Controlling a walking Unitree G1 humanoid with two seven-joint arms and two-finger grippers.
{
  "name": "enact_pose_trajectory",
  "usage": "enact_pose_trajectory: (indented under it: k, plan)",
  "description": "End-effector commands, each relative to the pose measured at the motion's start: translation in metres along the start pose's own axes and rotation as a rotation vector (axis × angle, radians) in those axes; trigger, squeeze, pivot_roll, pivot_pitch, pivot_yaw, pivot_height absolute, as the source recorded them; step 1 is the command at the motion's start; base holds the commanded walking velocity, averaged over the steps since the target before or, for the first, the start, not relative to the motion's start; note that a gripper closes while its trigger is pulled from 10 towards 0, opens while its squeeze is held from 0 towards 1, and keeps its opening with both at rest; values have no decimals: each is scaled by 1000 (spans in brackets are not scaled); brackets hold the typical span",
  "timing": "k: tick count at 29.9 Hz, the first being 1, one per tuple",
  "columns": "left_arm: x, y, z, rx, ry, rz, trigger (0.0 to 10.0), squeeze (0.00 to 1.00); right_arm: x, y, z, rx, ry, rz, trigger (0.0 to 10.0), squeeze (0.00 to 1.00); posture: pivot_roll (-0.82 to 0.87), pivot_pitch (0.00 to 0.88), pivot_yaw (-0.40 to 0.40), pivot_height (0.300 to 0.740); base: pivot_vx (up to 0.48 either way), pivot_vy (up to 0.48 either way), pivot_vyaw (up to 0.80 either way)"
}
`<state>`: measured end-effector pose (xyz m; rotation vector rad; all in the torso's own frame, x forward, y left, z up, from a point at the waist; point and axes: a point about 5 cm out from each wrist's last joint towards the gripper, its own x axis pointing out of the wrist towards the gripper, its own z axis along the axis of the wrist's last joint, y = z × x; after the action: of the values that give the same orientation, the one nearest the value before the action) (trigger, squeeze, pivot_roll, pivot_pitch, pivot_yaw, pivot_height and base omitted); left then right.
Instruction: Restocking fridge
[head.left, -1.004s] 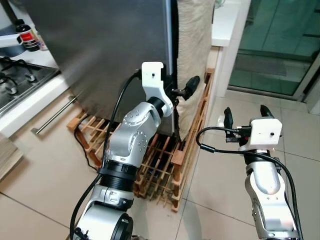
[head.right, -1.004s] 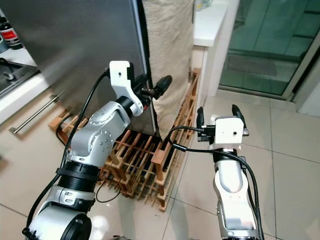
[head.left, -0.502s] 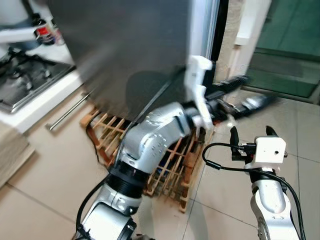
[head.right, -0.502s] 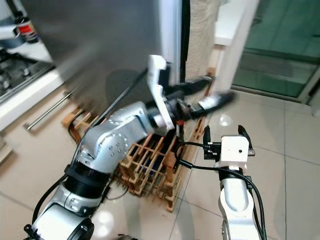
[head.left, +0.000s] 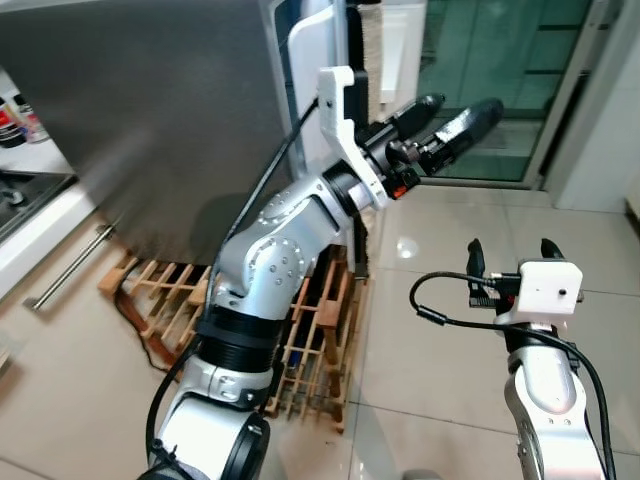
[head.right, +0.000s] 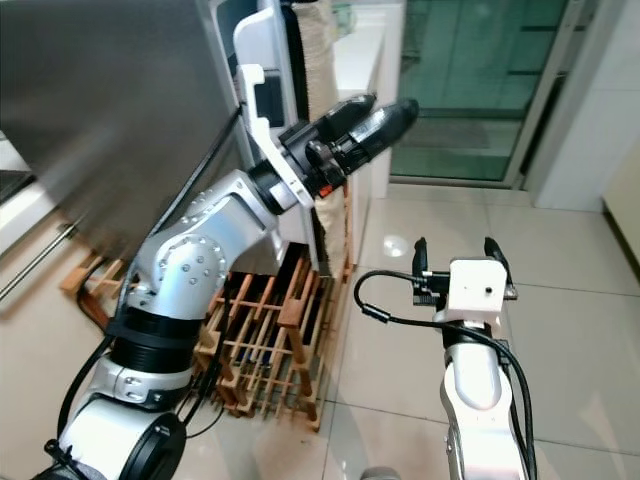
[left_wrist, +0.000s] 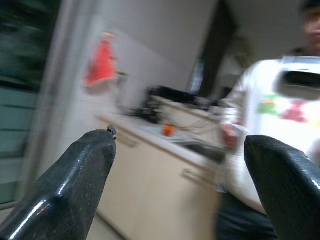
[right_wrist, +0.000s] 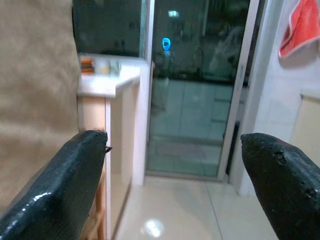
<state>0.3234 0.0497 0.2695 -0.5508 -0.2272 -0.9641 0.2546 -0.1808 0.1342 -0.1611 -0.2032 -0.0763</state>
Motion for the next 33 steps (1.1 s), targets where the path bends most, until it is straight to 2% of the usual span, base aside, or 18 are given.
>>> enact_pose_trajectory:
  k: [1,2,6,7,8,9,10,11,13,16,18,27,30,31,33]
  plan:
    - [-31,26,17,53,-37,171,10000,0,10,12,10,41,-32,72,10000,0,-136,0,96,740,0,0,0]
    - [-41,29,16,104,-19,205,10000,0,13,14,10,43,-31,87,10000,0,-136,0,96,740,0,0,0]
    - [-47,31,11,108,-15,254,10000,0,14,15,6,42,-21,95,10000,0,-115,0,83,740,0,0,0]
    - [-55,40,6,116,-15,376,10000,0,16,17,4,47,-14,103,10000,0,-109,0,83,740,0,0,0]
    - [-58,44,4,121,-15,434,10000,0,18,19,3,51,-12,108,10000,0,-106,0,84,740,0,0,0]
    - [-58,44,4,121,-15,434,10000,0,18,19,3,51,-12,108,10000,0,-106,0,84,740,0,0,0]
    - [-65,53,0,124,-10,529,10000,0,21,24,4,61,-13,121,10000,0,-105,0,88,740,0,0,0]
    - [-65,53,0,124,-10,529,10000,0,21,24,4,61,-13,121,10000,0,-105,0,88,740,0,0,0]
    - [-75,63,-1,146,-9,635,10000,0,31,36,6,105,-19,160,10000,0,-105,0,93,740,0,0,0]
    - [-77,65,0,162,-10,649,10000,0,36,42,8,133,-20,184,10000,0,-104,0,94,740,0,0,0]
    - [-77,65,2,177,-14,653,10000,0,47,51,13,154,-32,236,10000,0,-100,0,88,740,0,0,0]
    - [-74,62,-2,197,-14,661,10000,0,59,45,8,148,-26,222,10000,0,-98,0,84,740,0,0,0]
    - [-75,63,-3,195,-13,664,10000,0,65,52,4,167,-15,236,10000,0,-96,0,85,740,0,0,0]
    - [-73,62,-3,198,-15,661,10000,0,71,62,12,186,-33,267,10000,0,-92,0,83,740,0,0,0]
    - [-73,62,-3,198,-16,660,10000,0,73,66,15,196,-42,276,10000,0,-90,0,82,740,0,0,0]
